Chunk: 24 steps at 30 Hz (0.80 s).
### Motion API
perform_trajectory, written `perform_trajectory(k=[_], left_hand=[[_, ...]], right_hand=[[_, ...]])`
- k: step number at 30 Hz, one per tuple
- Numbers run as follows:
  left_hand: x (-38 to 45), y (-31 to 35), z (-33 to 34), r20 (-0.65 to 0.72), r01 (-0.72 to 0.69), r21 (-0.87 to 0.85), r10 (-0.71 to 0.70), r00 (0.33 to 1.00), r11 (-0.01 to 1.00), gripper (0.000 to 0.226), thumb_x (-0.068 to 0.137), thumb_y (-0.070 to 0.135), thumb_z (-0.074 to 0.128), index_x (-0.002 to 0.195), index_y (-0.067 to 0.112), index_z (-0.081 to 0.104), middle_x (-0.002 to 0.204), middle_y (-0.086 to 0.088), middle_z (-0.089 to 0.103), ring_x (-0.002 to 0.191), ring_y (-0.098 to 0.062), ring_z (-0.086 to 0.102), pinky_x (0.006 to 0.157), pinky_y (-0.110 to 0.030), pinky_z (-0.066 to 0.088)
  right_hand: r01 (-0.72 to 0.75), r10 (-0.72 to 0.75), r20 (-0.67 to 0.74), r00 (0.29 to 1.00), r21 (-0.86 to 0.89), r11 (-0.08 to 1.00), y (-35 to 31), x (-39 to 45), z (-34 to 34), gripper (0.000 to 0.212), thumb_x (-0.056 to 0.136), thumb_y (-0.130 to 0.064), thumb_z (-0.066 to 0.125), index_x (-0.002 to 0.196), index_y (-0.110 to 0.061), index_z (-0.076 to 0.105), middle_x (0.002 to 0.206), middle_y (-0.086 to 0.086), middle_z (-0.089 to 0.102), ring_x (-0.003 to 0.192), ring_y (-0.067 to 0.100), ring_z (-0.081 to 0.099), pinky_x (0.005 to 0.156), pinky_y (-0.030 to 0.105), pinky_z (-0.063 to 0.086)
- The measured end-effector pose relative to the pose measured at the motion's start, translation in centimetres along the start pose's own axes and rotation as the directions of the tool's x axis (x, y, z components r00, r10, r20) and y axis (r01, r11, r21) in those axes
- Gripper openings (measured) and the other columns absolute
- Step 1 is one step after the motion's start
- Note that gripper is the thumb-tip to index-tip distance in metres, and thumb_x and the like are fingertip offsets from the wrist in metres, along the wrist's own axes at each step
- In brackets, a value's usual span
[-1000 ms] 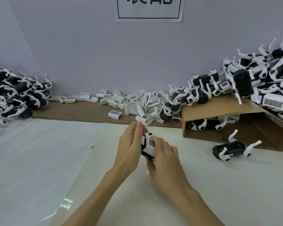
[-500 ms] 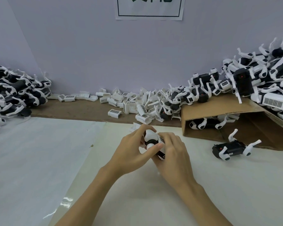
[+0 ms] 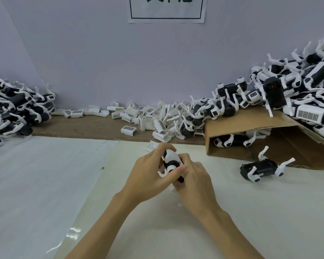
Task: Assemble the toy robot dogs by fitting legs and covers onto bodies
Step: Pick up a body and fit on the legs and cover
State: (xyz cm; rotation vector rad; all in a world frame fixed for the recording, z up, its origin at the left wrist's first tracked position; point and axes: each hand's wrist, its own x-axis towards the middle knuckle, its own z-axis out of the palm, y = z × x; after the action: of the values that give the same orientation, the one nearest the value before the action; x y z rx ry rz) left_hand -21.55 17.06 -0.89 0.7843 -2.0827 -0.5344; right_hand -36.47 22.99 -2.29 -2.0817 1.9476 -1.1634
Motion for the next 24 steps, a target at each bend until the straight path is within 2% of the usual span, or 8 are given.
perform_trajectory(k=[4,6,10,12,14,17,20,24], left_hand=[[0.2,-0.9,-1.0,-0.017,-0.053,0.09,0.055,0.998,0.995,0.039,0.092,0.062,0.061,0.12,0.038,0.049,0.1,0.021,0.063,0.092,-0.007,0.06,0.081,-0.019,0.051],[0.2,-1.4,-1.5,-0.049,-0.09,0.132,0.098,0.994,0.987,0.043,0.093,0.056,0.06,0.124,0.027,0.055,0.107,0.016,0.063,0.096,-0.005,0.054,0.087,-0.016,0.043],[0.5,-1.8,-1.5,-0.057,-0.239,0.255,0.262,0.963,0.937,0.043,0.098,0.047,0.057,0.131,0.021,0.05,0.12,0.001,0.066,0.111,-0.017,0.053,0.099,-0.031,0.041],[0.6,-1.9,-1.4,-0.008,-0.346,0.347,0.372,0.928,0.872,0.043,0.101,0.047,0.055,0.134,0.02,0.049,0.131,0.003,0.063,0.122,-0.019,0.053,0.107,-0.032,0.036],[0.7,-2.1,-1.3,0.048,-0.402,0.394,0.418,0.907,0.827,0.043,0.105,0.051,0.051,0.137,0.022,0.048,0.147,0.006,0.058,0.134,-0.021,0.052,0.113,-0.034,0.031],[0.7,-2.0,-1.3,-0.003,-0.252,0.246,0.261,0.965,0.936,0.054,0.101,0.06,0.059,0.142,0.026,0.049,0.149,0.017,0.053,0.139,-0.013,0.049,0.115,-0.031,0.028],[0.7,-1.9,-1.1,-0.047,-0.115,0.095,0.119,0.992,0.989,0.043,0.096,0.056,0.068,0.129,0.029,0.061,0.13,0.021,0.063,0.128,-0.013,0.054,0.11,-0.035,0.032],[0.6,-2.0,-1.5,0.012,0.107,-0.115,-0.106,0.994,0.988,0.045,0.089,0.065,0.072,0.13,0.048,0.061,0.129,0.025,0.066,0.131,-0.009,0.048,0.102,-0.013,0.035]], right_hand=[[-0.101,-0.026,0.275,0.961,0.437,0.894,0.3,0.6,-2.6,0.035,0.096,-0.039,0.07,0.127,-0.035,0.054,0.107,-0.013,0.069,0.099,0.014,0.067,0.081,0.039,0.059],[-0.142,-0.047,0.328,0.944,0.529,0.837,0.8,0.8,-4.1,0.032,0.099,-0.044,0.06,0.131,-0.035,0.06,0.115,-0.007,0.07,0.108,0.016,0.065,0.089,0.038,0.058],[-0.095,-0.034,0.34,0.94,0.354,0.93,2.3,0.9,-4.7,0.033,0.104,-0.04,0.061,0.136,-0.041,0.056,0.134,-0.021,0.059,0.134,0.001,0.049,0.112,0.03,0.04],[-0.128,-0.022,0.41,0.912,0.335,0.934,2.9,1.0,-4.5,0.035,0.1,-0.037,0.069,0.131,-0.041,0.053,0.13,-0.022,0.061,0.131,-0.001,0.051,0.11,0.027,0.041],[-0.173,0.012,0.426,0.905,0.341,0.924,3.2,0.9,-4.3,0.042,0.089,-0.041,0.081,0.118,-0.04,0.051,0.119,-0.023,0.066,0.12,-0.004,0.059,0.095,0.016,0.045],[-0.145,0.058,0.277,0.959,0.307,0.941,3.4,0.9,-3.7,0.058,0.068,-0.052,0.093,0.105,-0.037,0.051,0.105,-0.017,0.065,0.102,0.002,0.062,0.075,0.015,0.047],[-0.04,0.019,0.115,0.993,0.179,0.983,3.2,0.8,-2.7,0.057,0.066,-0.061,0.088,0.107,-0.044,0.052,0.104,-0.022,0.061,0.116,-0.002,0.042,0.085,0.018,0.04],[0.079,-0.069,-0.072,0.995,0.143,0.987,2.8,0.6,-2.7,0.047,0.08,-0.071,0.069,0.115,-0.039,0.061,0.105,-0.025,0.059,0.119,-0.008,0.035,0.094,0.021,0.038]])
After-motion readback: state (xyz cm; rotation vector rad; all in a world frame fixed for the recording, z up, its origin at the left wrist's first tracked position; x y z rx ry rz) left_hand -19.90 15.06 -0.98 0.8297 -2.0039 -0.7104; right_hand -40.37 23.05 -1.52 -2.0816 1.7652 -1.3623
